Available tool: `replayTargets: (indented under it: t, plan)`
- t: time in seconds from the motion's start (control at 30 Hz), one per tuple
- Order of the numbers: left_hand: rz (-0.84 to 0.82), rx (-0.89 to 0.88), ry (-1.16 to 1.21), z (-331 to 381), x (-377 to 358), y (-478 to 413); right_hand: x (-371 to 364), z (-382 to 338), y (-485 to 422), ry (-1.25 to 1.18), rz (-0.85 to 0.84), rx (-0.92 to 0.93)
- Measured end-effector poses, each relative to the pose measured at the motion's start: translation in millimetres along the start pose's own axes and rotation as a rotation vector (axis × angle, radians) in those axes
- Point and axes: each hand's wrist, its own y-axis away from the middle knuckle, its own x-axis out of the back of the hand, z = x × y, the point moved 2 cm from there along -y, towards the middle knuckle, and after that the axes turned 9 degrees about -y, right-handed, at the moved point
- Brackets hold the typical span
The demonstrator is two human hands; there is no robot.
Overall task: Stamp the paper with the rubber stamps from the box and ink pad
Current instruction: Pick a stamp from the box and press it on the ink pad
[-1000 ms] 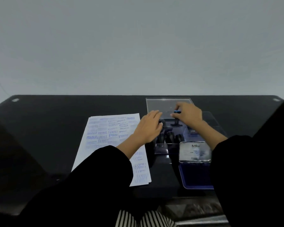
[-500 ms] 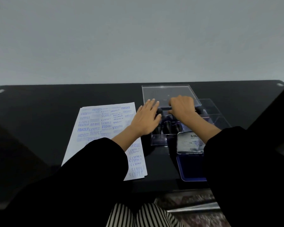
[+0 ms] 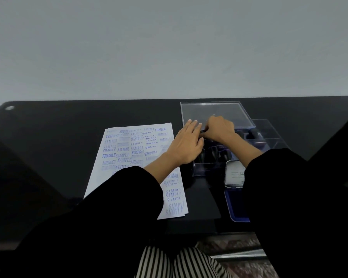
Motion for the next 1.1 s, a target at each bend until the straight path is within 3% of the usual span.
replayTargets:
  t: [0.33,0.6,0.9,1.1]
  plan:
    - [0.036,-0.035,-0.004,10,16,6,26,2,26,-0.276,0.19,-0.029]
    - [0.101,-0.087,-0.021,40,55,38,75,17,102,-0.414,0.326,-0.009]
    - [0.063,-0.2,0.022,74,49,111,61,45,200,-0.437,0.326,-0.039]
    - [-0.052,-0.081,0.069,81,7,145,28,49,230,-0.401,0.244,-0.027]
